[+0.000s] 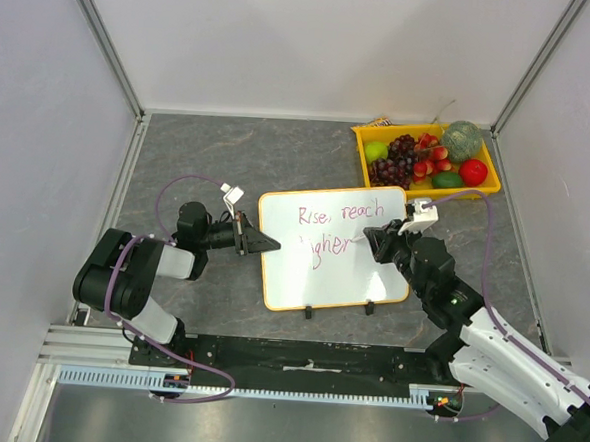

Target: Write a sentence on the whiteboard

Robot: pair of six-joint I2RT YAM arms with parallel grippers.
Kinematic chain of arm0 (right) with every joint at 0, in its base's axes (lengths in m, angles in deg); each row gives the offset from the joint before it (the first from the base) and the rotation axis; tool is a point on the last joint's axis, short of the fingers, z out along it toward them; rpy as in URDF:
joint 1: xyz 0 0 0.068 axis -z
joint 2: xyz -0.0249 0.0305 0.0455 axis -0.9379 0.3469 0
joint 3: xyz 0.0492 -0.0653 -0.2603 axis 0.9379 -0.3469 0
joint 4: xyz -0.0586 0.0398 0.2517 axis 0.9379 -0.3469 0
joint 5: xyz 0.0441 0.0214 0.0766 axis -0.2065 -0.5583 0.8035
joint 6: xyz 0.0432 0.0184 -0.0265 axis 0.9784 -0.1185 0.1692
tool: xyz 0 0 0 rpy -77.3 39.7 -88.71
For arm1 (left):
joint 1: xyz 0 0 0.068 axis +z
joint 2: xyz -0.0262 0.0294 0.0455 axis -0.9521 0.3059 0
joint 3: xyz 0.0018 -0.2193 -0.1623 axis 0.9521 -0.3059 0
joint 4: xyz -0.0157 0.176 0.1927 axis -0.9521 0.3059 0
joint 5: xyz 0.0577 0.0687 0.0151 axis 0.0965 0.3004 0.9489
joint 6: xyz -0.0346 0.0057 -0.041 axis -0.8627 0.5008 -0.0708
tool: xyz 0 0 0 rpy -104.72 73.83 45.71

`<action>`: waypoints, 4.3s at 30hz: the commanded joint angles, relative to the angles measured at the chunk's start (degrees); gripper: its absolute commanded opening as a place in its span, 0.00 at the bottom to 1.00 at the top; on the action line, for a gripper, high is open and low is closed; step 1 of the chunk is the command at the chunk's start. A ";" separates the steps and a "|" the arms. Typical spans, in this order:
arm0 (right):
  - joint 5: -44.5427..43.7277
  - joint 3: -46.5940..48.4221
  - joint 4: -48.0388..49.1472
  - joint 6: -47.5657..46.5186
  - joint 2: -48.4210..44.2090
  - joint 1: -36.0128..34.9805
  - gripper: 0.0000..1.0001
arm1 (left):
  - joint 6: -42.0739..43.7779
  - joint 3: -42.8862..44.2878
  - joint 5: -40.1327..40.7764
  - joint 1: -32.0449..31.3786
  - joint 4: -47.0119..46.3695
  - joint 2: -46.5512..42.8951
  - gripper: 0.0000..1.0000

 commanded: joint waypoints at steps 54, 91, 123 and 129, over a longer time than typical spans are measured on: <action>1.07 2.39 -8.05 -0.54 -5.10 0.20 0.00 | 7.45 -0.36 2.38 -1.53 6.13 0.20 0.06; 29.99 -12.37 -35.57 32.77 -29.54 0.11 0.04 | 14.22 6.39 40.36 -1.44 54.21 -48.76 0.80; 13.31 -0.69 -40.24 24.79 -22.16 0.11 0.98 | 12.02 12.46 34.29 -1.44 54.48 -43.40 0.90; 8.64 4.84 -33.82 13.29 -13.04 0.20 0.98 | 13.60 14.05 38.50 -1.44 57.99 -43.30 0.90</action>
